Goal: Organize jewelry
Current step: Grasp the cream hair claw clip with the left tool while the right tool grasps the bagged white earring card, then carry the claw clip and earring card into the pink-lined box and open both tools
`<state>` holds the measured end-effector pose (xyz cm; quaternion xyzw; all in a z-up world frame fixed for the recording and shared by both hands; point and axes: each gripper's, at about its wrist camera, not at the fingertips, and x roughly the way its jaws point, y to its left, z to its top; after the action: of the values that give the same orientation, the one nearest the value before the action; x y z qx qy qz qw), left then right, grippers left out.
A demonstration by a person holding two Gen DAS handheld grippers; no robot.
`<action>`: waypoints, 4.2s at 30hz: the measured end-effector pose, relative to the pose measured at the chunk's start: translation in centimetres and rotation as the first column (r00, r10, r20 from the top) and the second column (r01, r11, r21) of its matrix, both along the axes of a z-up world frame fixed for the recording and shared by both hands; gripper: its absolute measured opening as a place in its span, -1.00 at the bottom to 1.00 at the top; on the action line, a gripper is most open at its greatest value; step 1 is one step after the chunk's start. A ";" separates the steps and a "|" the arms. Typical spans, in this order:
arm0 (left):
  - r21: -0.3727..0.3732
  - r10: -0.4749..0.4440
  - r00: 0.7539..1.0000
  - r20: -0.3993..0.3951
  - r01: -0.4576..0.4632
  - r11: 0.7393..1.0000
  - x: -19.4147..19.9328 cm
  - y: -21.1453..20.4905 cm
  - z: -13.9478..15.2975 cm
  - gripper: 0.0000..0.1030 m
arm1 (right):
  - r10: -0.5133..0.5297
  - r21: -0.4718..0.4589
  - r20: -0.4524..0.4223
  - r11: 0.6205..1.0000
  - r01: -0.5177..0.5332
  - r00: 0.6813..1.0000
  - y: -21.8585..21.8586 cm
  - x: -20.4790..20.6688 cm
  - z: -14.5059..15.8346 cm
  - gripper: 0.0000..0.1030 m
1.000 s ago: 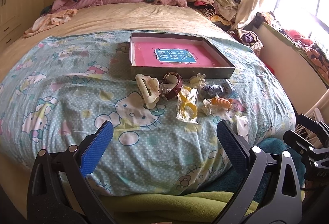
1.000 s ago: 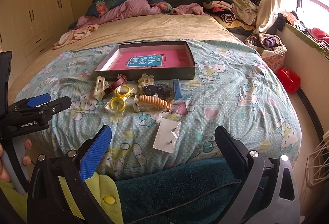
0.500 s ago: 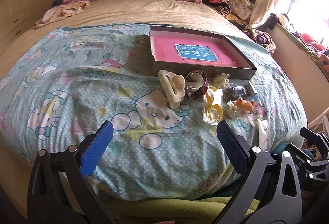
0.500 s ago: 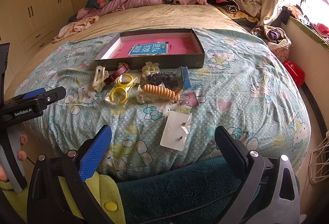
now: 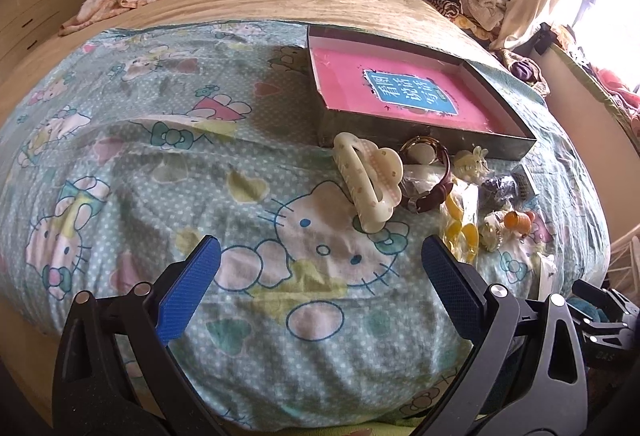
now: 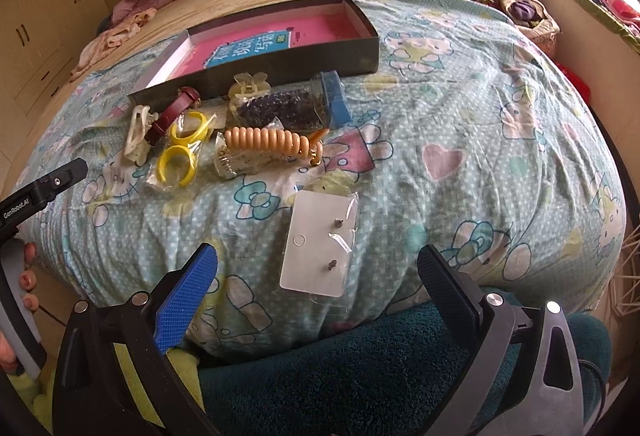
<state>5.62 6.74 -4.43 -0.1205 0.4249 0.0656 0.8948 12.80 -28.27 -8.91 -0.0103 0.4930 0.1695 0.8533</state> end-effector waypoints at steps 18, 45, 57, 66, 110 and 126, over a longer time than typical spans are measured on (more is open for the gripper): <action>-0.215 0.017 0.999 -0.030 -0.023 0.976 5.9 1.0 -2.8 0.82 | -0.001 -0.023 0.002 1.000 0.001 1.000 1.5 3.1 -2.1 0.27; -0.230 -0.023 1.000 -0.005 0.021 0.973 8.0 0.3 -2.7 -0.23 | 0.080 0.075 0.188 0.993 -0.096 0.979 0.7 5.0 2.2 -0.23; -0.186 -0.042 0.996 0.082 0.057 0.981 6.9 1.2 1.3 -0.24 | 0.079 0.101 0.225 0.989 -0.104 0.971 0.7 6.7 3.6 -0.23; -0.158 -0.044 0.993 0.114 0.061 0.986 8.5 1.1 2.5 -0.24 | 0.091 0.109 0.265 0.986 -0.124 0.960 1.5 7.8 4.9 -0.23; -0.078 -0.091 0.995 0.050 0.095 0.992 16.2 -0.7 -0.5 -0.39 | 0.103 0.075 0.290 0.989 -0.130 0.951 5.8 19.9 4.6 -0.23; -0.080 -0.095 0.995 0.036 0.098 0.992 16.4 -1.0 -1.2 -0.39 | 0.091 0.040 0.194 0.994 -0.100 0.977 6.0 21.7 0.8 -0.21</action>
<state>22.02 5.78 -5.62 -0.1373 0.4182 0.0029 0.8979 34.52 -22.26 -8.11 -0.0293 0.4030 0.2205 0.8878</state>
